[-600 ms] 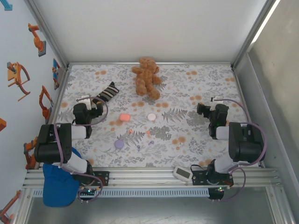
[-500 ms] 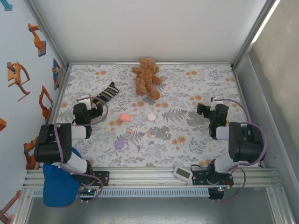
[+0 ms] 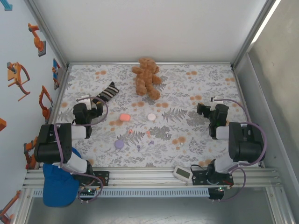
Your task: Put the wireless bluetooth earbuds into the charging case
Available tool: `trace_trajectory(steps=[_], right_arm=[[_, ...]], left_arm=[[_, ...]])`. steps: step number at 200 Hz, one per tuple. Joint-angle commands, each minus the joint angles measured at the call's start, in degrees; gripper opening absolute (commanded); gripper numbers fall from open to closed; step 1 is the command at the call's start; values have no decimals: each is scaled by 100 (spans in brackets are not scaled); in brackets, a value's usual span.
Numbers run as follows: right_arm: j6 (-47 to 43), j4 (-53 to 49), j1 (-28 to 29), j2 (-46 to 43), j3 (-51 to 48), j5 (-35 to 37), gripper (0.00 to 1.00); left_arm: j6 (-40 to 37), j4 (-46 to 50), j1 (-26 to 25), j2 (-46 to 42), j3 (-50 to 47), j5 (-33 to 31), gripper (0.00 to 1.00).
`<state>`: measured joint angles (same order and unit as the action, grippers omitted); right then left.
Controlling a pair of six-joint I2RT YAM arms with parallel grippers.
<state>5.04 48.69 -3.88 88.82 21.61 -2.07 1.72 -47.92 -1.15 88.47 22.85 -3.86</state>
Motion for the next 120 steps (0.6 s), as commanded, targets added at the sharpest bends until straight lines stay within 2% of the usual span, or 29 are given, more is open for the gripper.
trace_trajectory(steps=[1, 96, 120], right_arm=[[-64, 53, 36, -42, 102, 108, 100], [-64, 58, 28, -44, 98, 110, 100], [-89, -201, 28, -287, 141, 5, 99]], left_arm=[[34, 55, -32, -14, 87, 7, 96], [2, 22, -33, -40, 62, 70, 96], [-34, 347, -40, -340, 119, 133, 96]])
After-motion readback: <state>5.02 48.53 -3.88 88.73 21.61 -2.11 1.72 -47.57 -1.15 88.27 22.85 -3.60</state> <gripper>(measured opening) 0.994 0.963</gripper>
